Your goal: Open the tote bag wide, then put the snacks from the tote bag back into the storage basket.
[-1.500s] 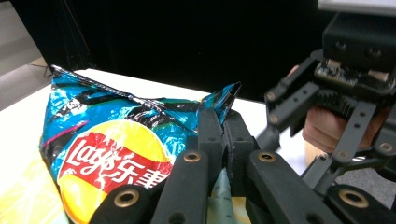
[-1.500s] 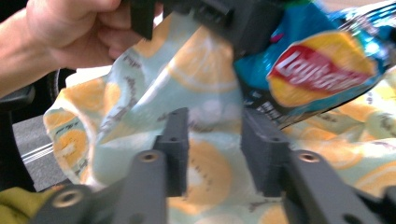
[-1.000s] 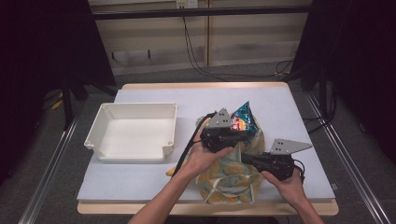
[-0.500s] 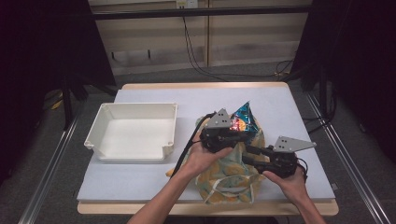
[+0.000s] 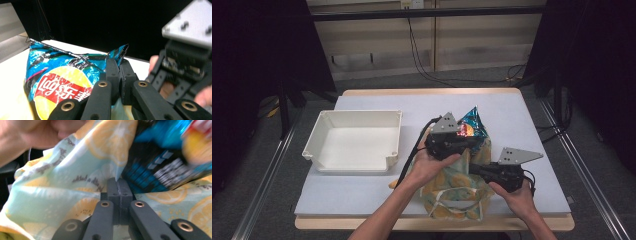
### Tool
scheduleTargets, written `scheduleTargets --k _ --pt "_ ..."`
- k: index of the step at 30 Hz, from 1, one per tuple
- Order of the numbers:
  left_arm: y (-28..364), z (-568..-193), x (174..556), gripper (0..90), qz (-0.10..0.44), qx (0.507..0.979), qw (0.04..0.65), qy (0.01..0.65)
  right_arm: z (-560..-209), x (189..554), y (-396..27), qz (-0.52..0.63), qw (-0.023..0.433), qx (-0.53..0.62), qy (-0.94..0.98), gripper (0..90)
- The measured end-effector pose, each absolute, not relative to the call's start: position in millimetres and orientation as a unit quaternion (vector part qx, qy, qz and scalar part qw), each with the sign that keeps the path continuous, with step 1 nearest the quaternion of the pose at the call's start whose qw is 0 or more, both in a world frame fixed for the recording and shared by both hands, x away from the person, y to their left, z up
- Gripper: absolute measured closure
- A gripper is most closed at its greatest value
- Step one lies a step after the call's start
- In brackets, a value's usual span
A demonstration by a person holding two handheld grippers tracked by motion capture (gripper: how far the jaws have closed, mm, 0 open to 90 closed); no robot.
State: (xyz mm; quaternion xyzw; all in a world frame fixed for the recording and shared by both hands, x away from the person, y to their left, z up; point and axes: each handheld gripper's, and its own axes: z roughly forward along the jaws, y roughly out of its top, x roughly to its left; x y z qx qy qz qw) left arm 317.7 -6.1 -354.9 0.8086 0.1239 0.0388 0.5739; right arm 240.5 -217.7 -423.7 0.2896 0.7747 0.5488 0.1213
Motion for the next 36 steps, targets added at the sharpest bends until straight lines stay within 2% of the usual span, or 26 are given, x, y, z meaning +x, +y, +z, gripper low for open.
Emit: scheduleTargets --k 10,11,12,13,16,18,19,22,24,26,36 --pt "2 -341 329 88.4 0.049 0.792 0.594 0.137 -435 241 -213 0.538 0.106 0.286 0.786 89.2" --pt "3 -339 329 88.4 0.050 0.792 0.592 0.137 -435 240 -214 0.540 0.105 0.286 0.785 84.7" --pt "4 -337 330 88.4 0.053 0.791 0.593 0.140 -435 239 -216 0.539 0.105 0.290 0.784 75.4" --pt "5 -336 330 88.4 0.051 0.790 0.595 0.139 -435 239 -216 0.539 0.105 0.290 0.784 75.4" --pt "11 -330 332 88.4 0.052 0.784 0.602 0.142 -434 237 -219 0.542 0.106 0.294 0.780 63.9" --pt "13 -328 334 88.4 0.053 0.782 0.604 0.141 -431 234 -223 0.544 0.111 0.296 0.777 61.6" --pt "15 -326 334 88.4 0.053 0.781 0.606 0.141 -430 233 -227 0.548 0.113 0.301 0.772 57.0" --pt "19 -322 336 88.5 0.050 0.776 0.612 0.144 -429 232 -231 0.550 0.117 0.304 0.769 55.3" --pt "22 -320 337 88.5 0.054 0.776 0.612 0.144 -428 231 -236 0.553 0.122 0.311 0.763 50.1" --pt "25 -317 338 88.5 0.053 0.772 0.617 0.147 -427 229 -240 0.550 0.127 0.316 0.763 49.6" --pt "30 -304 336 88.6 0.054 0.770 0.622 0.134 -425 224 -257 0.556 0.147 0.336 0.746 35.6"
